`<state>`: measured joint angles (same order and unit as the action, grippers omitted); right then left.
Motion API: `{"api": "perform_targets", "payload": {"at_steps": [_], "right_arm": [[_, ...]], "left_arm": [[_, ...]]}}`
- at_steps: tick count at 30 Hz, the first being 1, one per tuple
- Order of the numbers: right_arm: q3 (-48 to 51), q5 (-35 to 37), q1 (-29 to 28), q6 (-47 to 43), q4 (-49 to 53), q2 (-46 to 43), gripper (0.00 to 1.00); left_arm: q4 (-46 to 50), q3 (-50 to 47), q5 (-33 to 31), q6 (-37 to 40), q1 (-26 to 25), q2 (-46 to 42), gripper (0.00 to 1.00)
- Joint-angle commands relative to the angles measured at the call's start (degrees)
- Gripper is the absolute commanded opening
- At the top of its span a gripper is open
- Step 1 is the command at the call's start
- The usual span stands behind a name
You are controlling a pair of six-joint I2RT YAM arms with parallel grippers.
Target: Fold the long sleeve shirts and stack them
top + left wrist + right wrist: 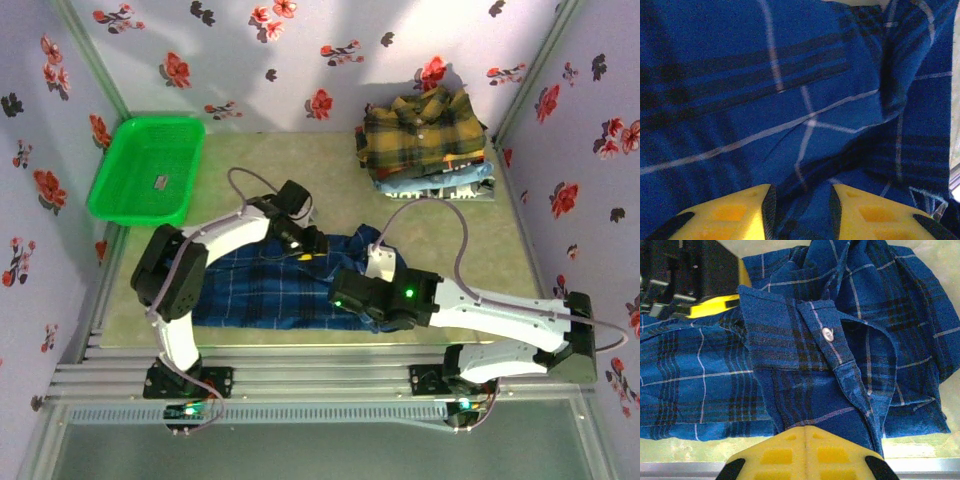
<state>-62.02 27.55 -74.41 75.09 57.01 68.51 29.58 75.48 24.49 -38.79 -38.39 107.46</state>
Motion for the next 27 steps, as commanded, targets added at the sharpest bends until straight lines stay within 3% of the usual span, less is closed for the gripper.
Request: {"api": "perform_targets", "payload": {"at_steps": [1, 9, 16, 27], "right_arm": [[1.2, 2.7, -0.4, 1.6, 1.9, -0.9, 0.00], [1.7, 2.4, 1.2, 0.0, -1.8, 0.5, 0.00], [-2.0, -1.6, 6.4, -7.1, -6.1, 4.7, 0.00], [-6.0, -5.8, 10.3, -10.7, -8.7, 12.4, 0.00]], "left_arm": [[0.5, 3.8, -0.4, 0.5, -1.9, 3.6, 0.36], [1.4, 8.1, -4.6, -0.2, -2.3, 12.6, 0.32], [2.0, 18.4, -7.9, 0.8, 3.8, 19.7, 0.31], [5.1, 35.7, -3.0, 6.0, 9.2, 28.5, 0.32]]}}
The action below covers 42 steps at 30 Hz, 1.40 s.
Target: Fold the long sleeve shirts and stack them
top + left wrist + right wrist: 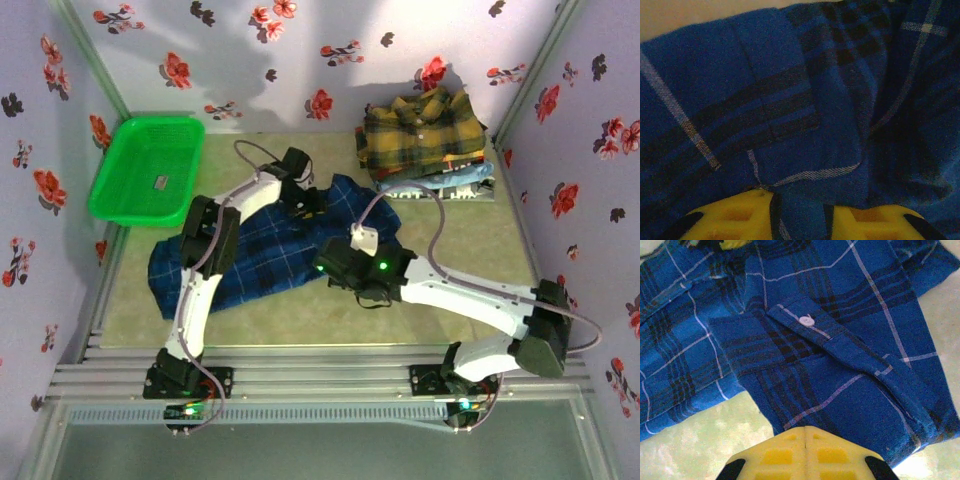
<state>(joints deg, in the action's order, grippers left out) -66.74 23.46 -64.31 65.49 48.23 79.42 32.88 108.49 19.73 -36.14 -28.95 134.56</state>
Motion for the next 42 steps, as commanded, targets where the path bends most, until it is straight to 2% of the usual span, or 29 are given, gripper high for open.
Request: {"api": "perform_targets", "payload": {"at_steps": [1, 6, 8, 13, 17, 19, 21, 24, 26, 29, 34, 37, 42], "right_arm": [[-0.9, -2.5, 0.3, -0.4, -0.2, 2.0, 0.00], [3.7, -6.2, -1.1, 3.0, -3.4, 1.9, 0.02], [4.6, -7.1, -2.3, 2.6, -5.0, 1.4, 0.19], [3.0, -8.1, -4.4, 0.7, -1.9, -1.7, 0.43], [0.8, -4.7, -4.4, -1.0, 4.1, -6.7, 0.53], [-0.6, -1.7, -2.3, -3.4, 7.1, -8.2, 0.58], [-1.9, -1.9, 1.8, -6.2, 9.0, -8.1, 0.59], [-2.3, -8.2, 8.6, -11.0, 6.6, -5.5, 0.61], [-2.7, -11.3, 10.9, -13.8, 4.5, -2.7, 0.60], [-3.9, -15.1, 12.0, -20.1, 1.3, 3.4, 0.58], [-1.8, -20.6, 14.2, -27.5, -6.0, 10.8, 0.39], [-0.3, -21.5, 16.2, -30.2, -8.8, 12.9, 0.38], [0.6, -24.1, 17.7, -35.8, -11.6, 16.4, 0.40]], "left_arm": [[1.6, 2.5, 2.1, 3.5, -0.3, 1.1, 0.32], [-4.6, -3.1, 4.9, 0.9, -0.2, -3.0, 0.42], [-6.2, -4.4, 6.0, 0.1, -0.2, -5.0, 0.47], [-9.6, -6.3, 9.3, -2.6, -0.1, -10.9, 0.66], [-11.0, -7.7, 10.7, -5.2, 0.1, -16.9, 0.74], [-11.4, -9.0, 10.5, -5.4, 0.2, -21.0, 0.76], [-9.5, -10.1, 9.0, -4.6, 0.4, -25.3, 0.77], [-4.3, -12.7, 5.9, -1.9, 1.1, -32.1, 0.79], [-2.1, -16.2, 3.4, -0.1, 1.6, -37.5, 0.81], [-1.4, -23.3, 1.7, 2.1, 2.5, -46.8, 0.85], [1.4, -34.4, 0.0, 6.0, 3.3, -63.6, 0.96], [4.0, -39.3, 0.1, 7.2, 3.5, -72.4, 1.00], [9.5, -45.0, 0.4, 7.9, 3.8, -82.7, 1.00]]}}
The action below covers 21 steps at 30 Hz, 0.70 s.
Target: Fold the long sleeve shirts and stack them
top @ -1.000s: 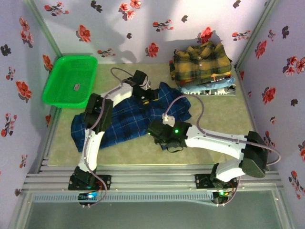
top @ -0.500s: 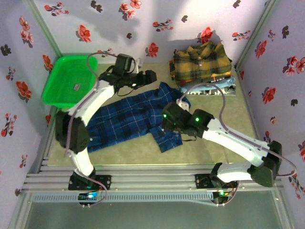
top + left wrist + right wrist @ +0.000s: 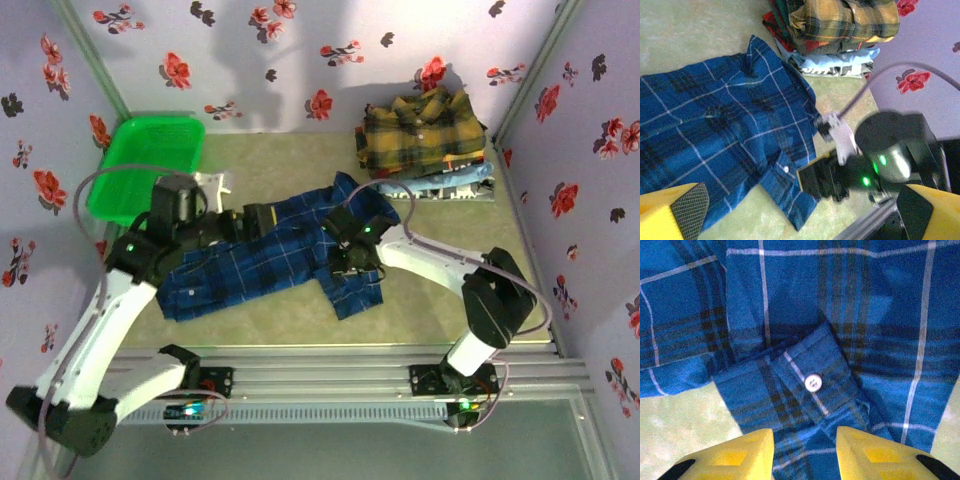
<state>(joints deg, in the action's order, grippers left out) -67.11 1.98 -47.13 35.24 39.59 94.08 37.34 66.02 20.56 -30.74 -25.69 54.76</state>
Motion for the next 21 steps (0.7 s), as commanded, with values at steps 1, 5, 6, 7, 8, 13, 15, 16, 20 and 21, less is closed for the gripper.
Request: {"api": "perform_targets", "payload": {"at_steps": [1, 5, 6, 7, 8, 13, 15, 16, 20, 21], "right_arm": [[0.9, -3.0, 0.7, -6.5, -3.0, 2.7, 0.41], [1.5, -2.7, 1.7, -8.7, -4.1, 5.3, 0.42], [1.6, -2.6, 2.0, -9.0, -4.3, 5.7, 0.42], [1.8, -2.7, 2.2, -9.4, -4.7, 6.2, 0.42], [1.9, -2.9, 2.4, -9.7, -5.0, 6.5, 0.42], [1.3, -1.9, 2.5, -11.8, -4.4, 8.0, 0.42], [1.5, -0.9, 2.5, -12.2, -4.2, 7.8, 0.44], [1.5, -0.5, 2.6, -12.4, -4.0, 7.8, 0.45], [1.8, -1.5, 2.9, -13.3, -4.6, 9.6, 0.46], [1.9, -2.3, 2.9, -13.6, -5.0, 10.1, 0.44]], "left_arm": [[6.2, -3.5, -0.5, 2.4, 0.6, -4.5, 1.00], [9.5, -5.8, -1.0, 1.9, 0.6, -8.4, 1.00], [10.2, -6.1, -1.4, 1.8, 0.5, -9.1, 1.00], [10.8, -6.3, -1.7, 1.8, 0.5, -9.8, 1.00], [11.2, -6.4, -2.0, 1.8, 0.5, -10.1, 1.00], [12.1, -6.3, -2.1, 2.4, 0.6, -10.7, 1.00], [12.1, -6.4, -2.0, 2.7, 0.6, -10.8, 1.00], [12.1, -6.6, -1.7, 2.7, 0.5, -10.8, 1.00], [10.5, -8.1, -0.1, 2.4, 0.6, -10.7, 1.00], [10.1, -8.5, 0.1, 2.2, 0.6, -10.7, 1.00]]}}
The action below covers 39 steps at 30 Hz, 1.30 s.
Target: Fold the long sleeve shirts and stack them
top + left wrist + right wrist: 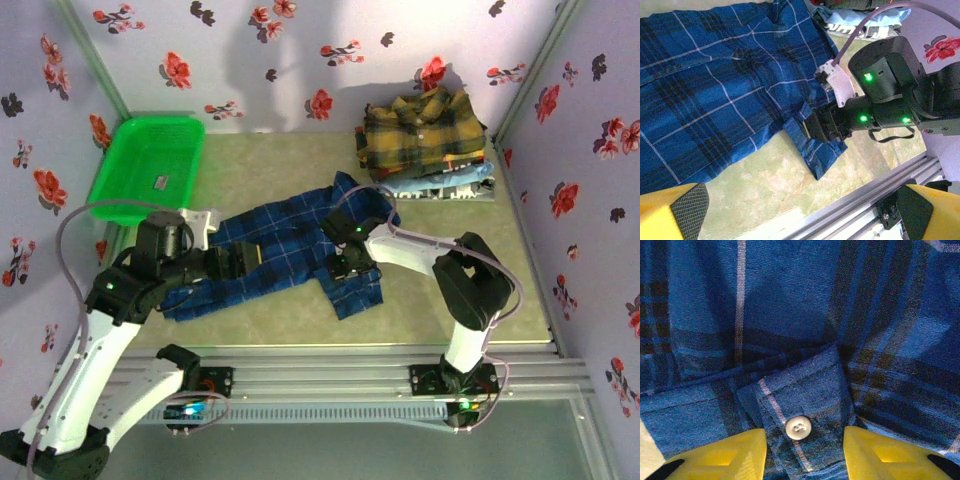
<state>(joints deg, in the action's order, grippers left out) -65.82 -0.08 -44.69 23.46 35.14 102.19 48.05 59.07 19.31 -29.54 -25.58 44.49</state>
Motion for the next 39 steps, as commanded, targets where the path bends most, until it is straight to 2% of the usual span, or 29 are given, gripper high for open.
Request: {"api": "perform_targets", "payload": {"at_steps": [1, 5, 10, 17, 22, 23, 25, 26, 29, 32, 34, 35, 39], "right_arm": [[0.6, -1.3, 0.5, -2.1, -1.0, 2.4, 0.41], [0.3, -1.7, 0.5, -2.2, -1.1, 1.8, 0.24], [-0.4, -0.8, 0.4, -4.4, 1.5, -2.5, 0.01], [0.9, -0.8, 0.4, -5.8, 2.4, -8.2, 0.00], [0.3, -0.2, 0.6, -5.6, 3.8, -9.4, 0.00], [-0.4, 0.2, 0.6, -5.0, 4.8, -9.3, 0.03], [-0.7, 1.3, 0.8, -2.3, 5.9, -9.6, 0.26], [-0.5, 1.9, 0.9, -0.9, 6.0, -10.2, 0.32], [0.5, 3.9, 1.9, 4.7, 6.8, -13.3, 0.55], [2.7, 4.0, 2.2, 9.6, 5.8, -17.1, 0.71], [4.5, 3.8, 2.3, 11.9, 5.0, -19.2, 0.75], [5.5, 3.9, 2.4, 13.0, 4.9, -20.1, 0.76], [9.8, 2.7, 2.4, 15.7, 2.7, -24.4, 0.78]], "left_arm": [[-1.1, -2.0, 1.9, 0.8, 0.4, -0.5, 1.00], [-3.3, -3.5, 3.0, 0.0, 0.4, -0.3, 1.00], [-7.6, -5.0, 7.7, -1.2, -0.1, 2.0, 0.99], [-15.1, -8.6, 8.8, -2.3, -1.6, 5.6, 0.99], [-19.6, -9.5, 10.5, -1.2, -4.5, 12.9, 0.99], [-19.8, -9.0, 11.0, -0.3, -5.6, 14.8, 0.99], [-17.7, -6.4, 11.0, 2.5, -8.3, 20.2, 0.98], [-15.9, -4.7, 10.8, 3.6, -9.4, 23.0, 0.98], [-9.2, 0.0, 8.5, 6.1, -12.8, 32.5, 0.89], [-8.8, 1.7, 7.8, 3.6, -15.2, 38.9, 0.77], [-10.1, 2.4, 7.8, 0.4, -16.2, 43.0, 0.66], [-10.3, 2.8, 7.2, -1.4, -16.6, 44.9, 0.64], [-14.5, 3.0, 5.2, -8.9, -17.0, 48.6, 0.62]]}}
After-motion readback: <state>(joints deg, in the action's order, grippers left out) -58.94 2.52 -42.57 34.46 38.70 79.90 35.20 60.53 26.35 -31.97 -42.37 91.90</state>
